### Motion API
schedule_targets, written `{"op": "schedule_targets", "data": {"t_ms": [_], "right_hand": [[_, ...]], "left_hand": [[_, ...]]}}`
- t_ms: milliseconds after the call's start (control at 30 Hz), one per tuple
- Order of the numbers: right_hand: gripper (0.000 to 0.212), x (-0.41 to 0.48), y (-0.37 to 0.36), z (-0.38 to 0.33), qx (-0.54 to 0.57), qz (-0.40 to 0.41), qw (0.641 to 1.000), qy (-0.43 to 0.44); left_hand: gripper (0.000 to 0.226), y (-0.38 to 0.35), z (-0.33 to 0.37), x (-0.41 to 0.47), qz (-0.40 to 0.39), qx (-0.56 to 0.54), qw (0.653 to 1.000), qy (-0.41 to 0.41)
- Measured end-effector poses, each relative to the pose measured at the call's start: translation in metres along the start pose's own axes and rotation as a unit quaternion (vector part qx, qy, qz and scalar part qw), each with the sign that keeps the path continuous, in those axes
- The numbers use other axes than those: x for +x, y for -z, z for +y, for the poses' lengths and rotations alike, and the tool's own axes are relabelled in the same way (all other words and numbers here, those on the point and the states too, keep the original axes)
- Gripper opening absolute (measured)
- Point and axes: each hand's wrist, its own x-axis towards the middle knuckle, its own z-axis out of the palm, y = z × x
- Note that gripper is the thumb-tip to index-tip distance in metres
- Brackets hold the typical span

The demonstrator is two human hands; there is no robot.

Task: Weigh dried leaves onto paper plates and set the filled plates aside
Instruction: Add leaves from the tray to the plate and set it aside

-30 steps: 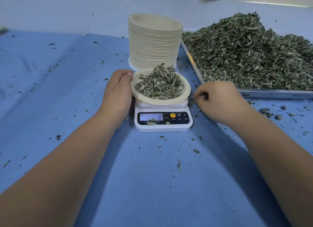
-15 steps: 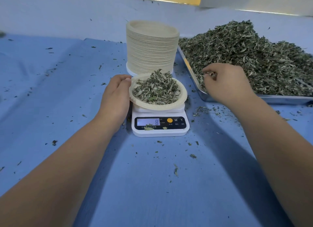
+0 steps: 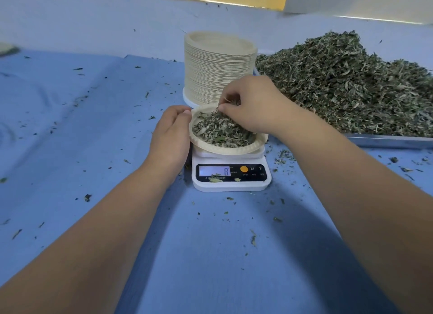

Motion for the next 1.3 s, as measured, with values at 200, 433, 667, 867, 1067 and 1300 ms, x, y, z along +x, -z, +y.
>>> {"op": "schedule_targets", "data": {"t_ms": [200,433,667,867,1067,1300], "right_hand": [[0.01,-0.003,0.008,0.006,0.132,0.083,0.987,-0.04],[0.01,-0.003,0.004,0.001,0.29,0.082,0.946,-0.117],[0.009,-0.005,0.014,0.012,0.388,0.172,0.895,-0.136],[0.024,-0.041,0.012,0.079,0.061,0.268,0.937,-0.216],[0.036,-0.056,-0.018,0.091,0.02,0.178,0.957,-0.227],[0.029,-0.036,0.006,0.039,0.038,0.168,0.978,-0.117]], "left_hand": [[0.019,0.0,-0.003,0.003,0.001,0.002,1.0,0.004],[0.02,0.001,-0.003,0.003,-0.002,0.011,1.0,0.001],[0.021,0.002,-0.003,0.002,-0.002,0.012,1.0,0.0],[0.021,0.002,-0.002,0.002,-0.002,0.011,1.0,0.0],[0.021,0.001,-0.002,0.002,-0.002,0.01,1.0,-0.003],[0.02,0.002,-0.002,0.002,0.0,0.006,1.0,0.0]]}}
